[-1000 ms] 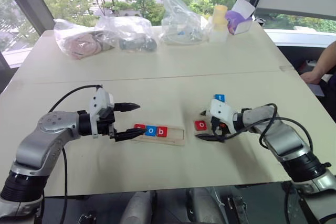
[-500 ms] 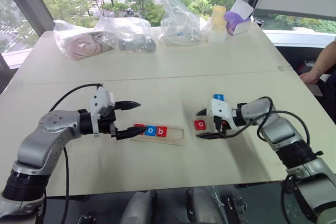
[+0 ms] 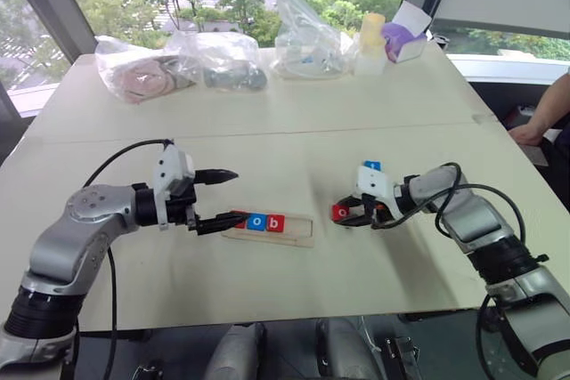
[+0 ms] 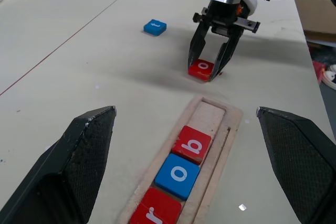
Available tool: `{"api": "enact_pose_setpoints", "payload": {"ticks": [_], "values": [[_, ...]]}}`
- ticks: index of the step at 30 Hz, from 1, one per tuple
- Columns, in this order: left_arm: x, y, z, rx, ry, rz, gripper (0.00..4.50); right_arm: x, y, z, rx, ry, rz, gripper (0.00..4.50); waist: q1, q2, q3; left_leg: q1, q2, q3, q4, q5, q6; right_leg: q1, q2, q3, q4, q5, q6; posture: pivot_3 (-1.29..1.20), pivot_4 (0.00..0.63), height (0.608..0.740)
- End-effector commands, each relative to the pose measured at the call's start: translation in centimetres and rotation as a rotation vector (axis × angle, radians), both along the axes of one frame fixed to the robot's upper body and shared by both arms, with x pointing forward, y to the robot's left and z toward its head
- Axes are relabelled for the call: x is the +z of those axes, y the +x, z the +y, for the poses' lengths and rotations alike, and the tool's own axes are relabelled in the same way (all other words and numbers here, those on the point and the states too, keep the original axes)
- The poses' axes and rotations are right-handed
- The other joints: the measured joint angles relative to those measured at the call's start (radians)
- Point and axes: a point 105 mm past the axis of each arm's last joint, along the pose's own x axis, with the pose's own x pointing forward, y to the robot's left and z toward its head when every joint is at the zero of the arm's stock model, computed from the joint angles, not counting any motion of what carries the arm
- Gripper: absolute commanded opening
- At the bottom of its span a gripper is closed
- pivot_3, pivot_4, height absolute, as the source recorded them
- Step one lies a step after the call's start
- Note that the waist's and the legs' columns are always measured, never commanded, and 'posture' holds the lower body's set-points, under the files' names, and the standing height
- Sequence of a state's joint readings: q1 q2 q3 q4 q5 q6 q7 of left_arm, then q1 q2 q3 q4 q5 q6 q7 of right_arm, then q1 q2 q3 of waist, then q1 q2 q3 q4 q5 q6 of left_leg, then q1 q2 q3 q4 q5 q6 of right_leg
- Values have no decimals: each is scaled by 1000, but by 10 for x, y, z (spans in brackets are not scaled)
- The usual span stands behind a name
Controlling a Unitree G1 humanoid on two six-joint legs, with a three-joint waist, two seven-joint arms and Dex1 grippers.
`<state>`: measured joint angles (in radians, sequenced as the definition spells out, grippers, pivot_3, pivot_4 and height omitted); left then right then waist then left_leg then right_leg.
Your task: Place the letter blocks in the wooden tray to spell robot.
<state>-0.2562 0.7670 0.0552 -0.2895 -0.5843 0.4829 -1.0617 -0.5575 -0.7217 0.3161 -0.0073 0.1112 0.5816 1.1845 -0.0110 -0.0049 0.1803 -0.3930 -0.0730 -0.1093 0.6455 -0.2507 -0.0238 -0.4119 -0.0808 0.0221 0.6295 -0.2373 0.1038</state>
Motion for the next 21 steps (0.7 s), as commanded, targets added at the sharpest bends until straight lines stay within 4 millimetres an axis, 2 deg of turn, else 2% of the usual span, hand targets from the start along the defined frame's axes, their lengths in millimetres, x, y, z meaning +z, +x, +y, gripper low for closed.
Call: {"api": "enact_pose_setpoints", "payload": {"ticks": [1,4,8,16,21], "values": [[8,-4,-1,-27,5,-32,4500,39,-17,30,-5,134,-11,1173,-4,0,0,-1,0,0,0,0,0,-1,0,0,0,0,0,0,150,740],[5,-11,-3,-60,22,-18,4500,38,-33,46,1,134,11,1173,-1,0,0,-1,1,0,-2,0,0,-2,0,0,0,0,1,0,150,740],[7,-16,-2,-79,32,-14,4500,28,-40,61,-26,89,15,1173,0,0,0,-2,0,0,-2,0,0,-2,-1,0,-1,0,0,0,150,740],[9,-16,-1,-79,41,-16,4500,17,-27,78,-65,63,-24,1173,-2,0,0,-2,0,0,-2,0,0,-3,0,0,-1,0,0,0,150,740],[9,-16,-1,-73,41,-20,4500,12,-19,79,-78,30,-56,1173,-2,0,0,-2,0,0,-2,0,0,-3,0,0,0,0,0,0,150,740]]}}
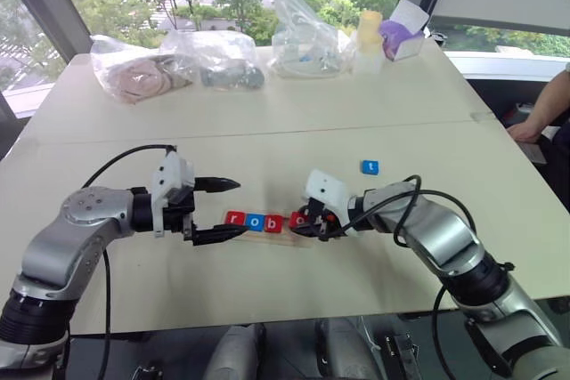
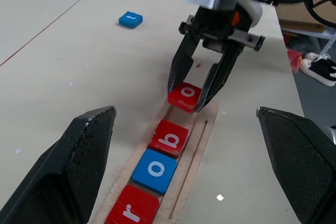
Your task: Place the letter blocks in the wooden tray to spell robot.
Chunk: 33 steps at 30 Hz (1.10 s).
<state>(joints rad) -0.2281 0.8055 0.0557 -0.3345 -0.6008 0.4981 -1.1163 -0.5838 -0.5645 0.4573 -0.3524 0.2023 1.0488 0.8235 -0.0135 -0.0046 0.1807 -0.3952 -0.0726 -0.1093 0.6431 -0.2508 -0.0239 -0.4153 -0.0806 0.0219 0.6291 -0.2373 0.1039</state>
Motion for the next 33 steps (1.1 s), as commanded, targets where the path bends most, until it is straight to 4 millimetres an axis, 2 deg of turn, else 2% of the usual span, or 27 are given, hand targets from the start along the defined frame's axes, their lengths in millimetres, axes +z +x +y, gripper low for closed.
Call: {"api": "enact_pose_setpoints", "payload": {"ticks": [1,33], "values": [[11,-3,1,-2,4,-44,4500,9,5,6,22,4,-64,1173,0,0,0,0,0,0,0,0,0,0,0,0,0,0,0,0,150,740],[10,0,2,22,-3,-57,4500,8,-4,21,126,-7,-49,1173,-1,0,0,0,0,0,0,0,0,0,0,0,0,0,0,0,150,740]]}}
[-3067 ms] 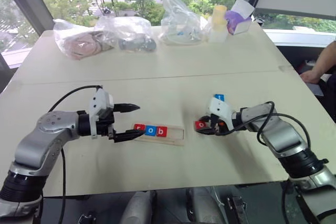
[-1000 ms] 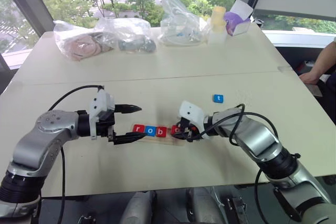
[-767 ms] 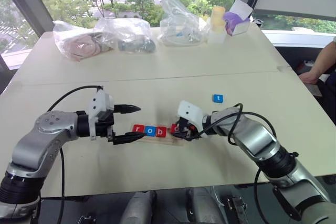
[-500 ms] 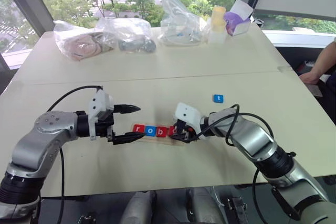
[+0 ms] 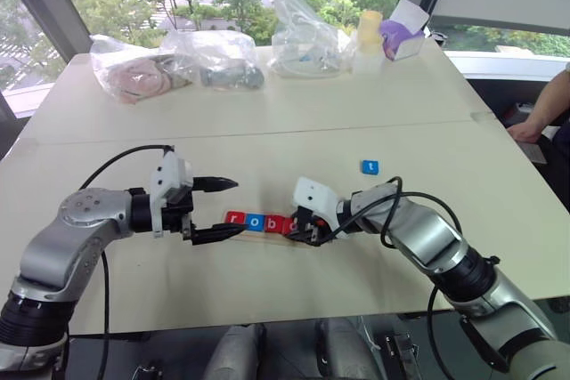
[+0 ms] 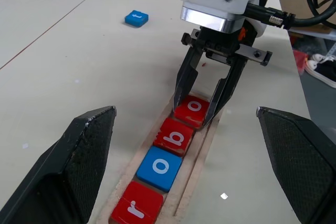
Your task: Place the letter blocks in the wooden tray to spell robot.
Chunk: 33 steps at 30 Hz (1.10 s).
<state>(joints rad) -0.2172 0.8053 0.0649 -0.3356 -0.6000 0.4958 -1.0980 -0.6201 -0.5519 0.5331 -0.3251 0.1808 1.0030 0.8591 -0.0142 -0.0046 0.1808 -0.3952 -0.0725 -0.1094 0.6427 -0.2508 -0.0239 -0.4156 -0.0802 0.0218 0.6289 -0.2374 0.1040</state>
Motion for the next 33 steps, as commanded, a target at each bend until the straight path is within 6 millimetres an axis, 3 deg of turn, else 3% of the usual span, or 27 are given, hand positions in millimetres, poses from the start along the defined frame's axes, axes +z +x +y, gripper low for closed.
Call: {"api": "enact_pose_setpoints", "payload": {"ticks": [1,12,18,19,25,29,33], "values": [[11,-1,0,-3,0,-53,4500,13,1,7,33,22,-46,1173,0,0,0,0,0,0,0,0,0,0,0,0,0,0,0,0,150,740],[11,0,-1,6,-6,-58,4500,12,2,6,33,17,-41,1173,0,0,0,-2,0,0,0,0,0,-2,0,0,0,0,0,0,150,740],[10,0,-2,8,-9,-57,4500,12,2,6,36,10,-46,4318,0,0,0,-8,0,0,0,0,0,-9,0,0,1,2,3,0,150,740],[10,0,-2,8,-10,-56,4500,12,2,6,36,9,-47,4455,0,0,0,-9,0,0,0,0,0,-10,0,0,1,2,3,0,150,740],[10,0,-3,8,-12,-56,4500,21,8,1,20,14,-84,4455,1,0,0,-11,0,0,0,0,0,-12,0,0,0,2,3,0,150,740],[10,0,-2,8,-13,-54,4500,38,24,-23,-62,3,-147,4455,1,0,0,-11,0,0,0,0,0,-12,0,0,0,2,3,0,150,740],[10,-1,-2,6,-14,-51,4500,35,27,-39,-75,-63,-206,4455,2,0,0,-11,0,0,0,0,0,-11,0,-1,0,2,3,0,150,740]]}}
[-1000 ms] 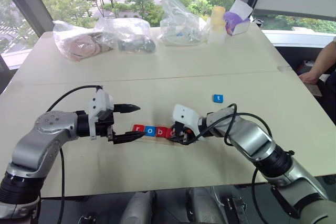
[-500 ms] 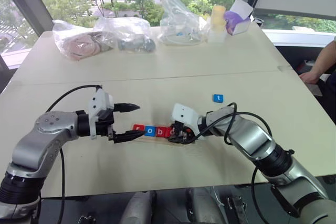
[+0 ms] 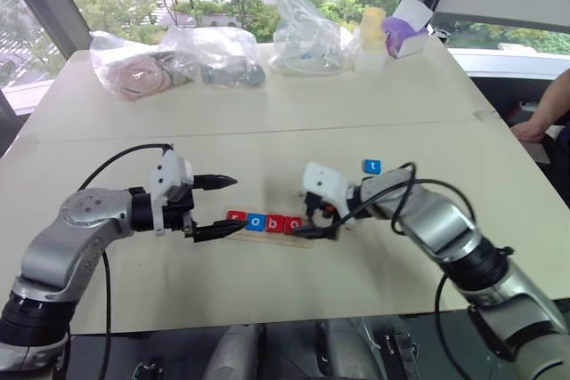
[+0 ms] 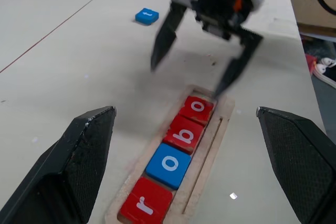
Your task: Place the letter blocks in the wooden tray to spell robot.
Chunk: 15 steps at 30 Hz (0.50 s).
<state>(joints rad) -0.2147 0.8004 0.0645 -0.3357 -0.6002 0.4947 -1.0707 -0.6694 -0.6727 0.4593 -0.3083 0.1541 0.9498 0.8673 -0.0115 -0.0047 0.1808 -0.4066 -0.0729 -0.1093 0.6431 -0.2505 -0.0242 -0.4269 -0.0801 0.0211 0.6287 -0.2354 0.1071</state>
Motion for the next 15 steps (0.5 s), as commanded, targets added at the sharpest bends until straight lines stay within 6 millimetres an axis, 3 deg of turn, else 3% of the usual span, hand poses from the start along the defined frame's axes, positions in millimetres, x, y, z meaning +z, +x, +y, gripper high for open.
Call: {"api": "enact_pose_setpoints", "payload": {"ticks": [1,15], "values": [[10,-3,-2,-20,-7,-45,4500,6,1,-4,12,-15,-64,4455,-1,0,0,0,0,0,0,0,0,0,0,0,0,0,0,0,150,740],[11,-1,-2,-25,-9,-46,4500,0,-2,-2,-7,3,-51,4455,-1,0,0,0,0,0,0,0,0,0,0,0,0,0,0,0,150,740]]}}
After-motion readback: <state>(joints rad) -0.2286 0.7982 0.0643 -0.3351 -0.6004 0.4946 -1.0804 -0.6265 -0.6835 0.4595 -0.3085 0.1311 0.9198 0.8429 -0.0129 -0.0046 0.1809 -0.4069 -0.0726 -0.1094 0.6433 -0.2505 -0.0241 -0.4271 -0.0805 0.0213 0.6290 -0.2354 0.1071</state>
